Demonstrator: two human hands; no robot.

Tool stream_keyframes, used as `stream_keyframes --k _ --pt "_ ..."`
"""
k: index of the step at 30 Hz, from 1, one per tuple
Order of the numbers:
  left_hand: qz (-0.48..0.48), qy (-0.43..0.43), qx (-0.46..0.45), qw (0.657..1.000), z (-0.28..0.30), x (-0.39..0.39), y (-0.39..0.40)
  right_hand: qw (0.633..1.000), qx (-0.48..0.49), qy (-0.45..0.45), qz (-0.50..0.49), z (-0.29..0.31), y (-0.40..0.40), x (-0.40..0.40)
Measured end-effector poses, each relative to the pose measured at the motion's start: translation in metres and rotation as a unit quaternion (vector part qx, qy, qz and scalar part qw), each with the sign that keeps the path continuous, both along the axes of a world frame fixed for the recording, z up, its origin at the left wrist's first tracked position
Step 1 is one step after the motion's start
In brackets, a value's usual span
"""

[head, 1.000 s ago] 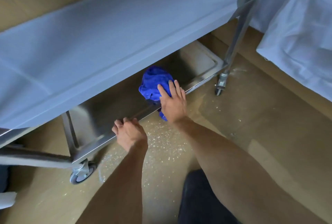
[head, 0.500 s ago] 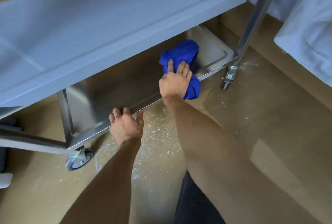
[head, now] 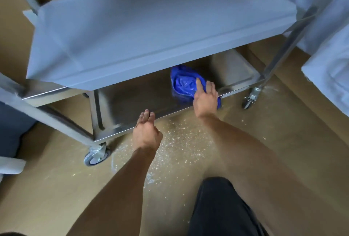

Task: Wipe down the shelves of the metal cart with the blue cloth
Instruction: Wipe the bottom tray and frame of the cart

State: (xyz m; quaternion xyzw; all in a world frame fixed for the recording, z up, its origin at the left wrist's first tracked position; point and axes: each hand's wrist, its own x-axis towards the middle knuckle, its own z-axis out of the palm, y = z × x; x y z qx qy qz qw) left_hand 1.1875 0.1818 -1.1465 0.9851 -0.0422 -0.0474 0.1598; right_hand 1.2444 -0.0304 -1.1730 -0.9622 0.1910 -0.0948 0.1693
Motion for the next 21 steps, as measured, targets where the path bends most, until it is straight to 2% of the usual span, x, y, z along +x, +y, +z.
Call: stream_keyframes --k 2,4,5,7,8,9,12,14,17,21 --pt "0.04 -0.021 -0.086 0.995 0.004 -0.003 0.003 0.997 0.02 0.0 -0.069 0.002 0.018 0.01" --pt "0.119 -0.07 -0.132 0.982 0.005 -0.016 0.017 0.996 0.019 0.014 -0.087 0.003 0.046 0.015" --pt "0.192 -0.088 -0.147 0.966 0.004 -0.025 0.03 0.996 0.011 0.02 -0.084 0.004 0.059 0.016" --pt "0.377 -0.084 -0.181 0.904 -0.001 -0.039 0.067 0.998 0.0 0.025 -0.065 0.006 0.08 0.016" --pt "0.444 -0.076 -0.177 0.875 -0.005 -0.043 0.09 0.998 -0.005 0.027 -0.051 0.008 0.089 0.016" --pt "0.465 -0.077 -0.171 0.866 -0.006 -0.044 0.11 0.999 -0.009 0.027 -0.034 0.009 0.098 0.017" --pt "0.375 -0.091 -0.216 0.897 -0.01 -0.034 0.151 0.999 -0.011 0.031 0.016 0.013 0.135 0.025" --pt "0.349 -0.086 -0.216 0.908 -0.006 -0.03 0.163 0.997 0.002 0.036 0.071 0.018 0.171 0.031" --pt "0.34 -0.078 -0.213 0.913 -0.003 -0.029 0.166 0.981 0.015 0.027 0.193 0.022 0.234 0.019" --pt "0.345 -0.103 -0.232 0.904 -0.005 -0.027 0.169 0.964 0.062 -0.001 0.26 0.011 0.299 -0.036"
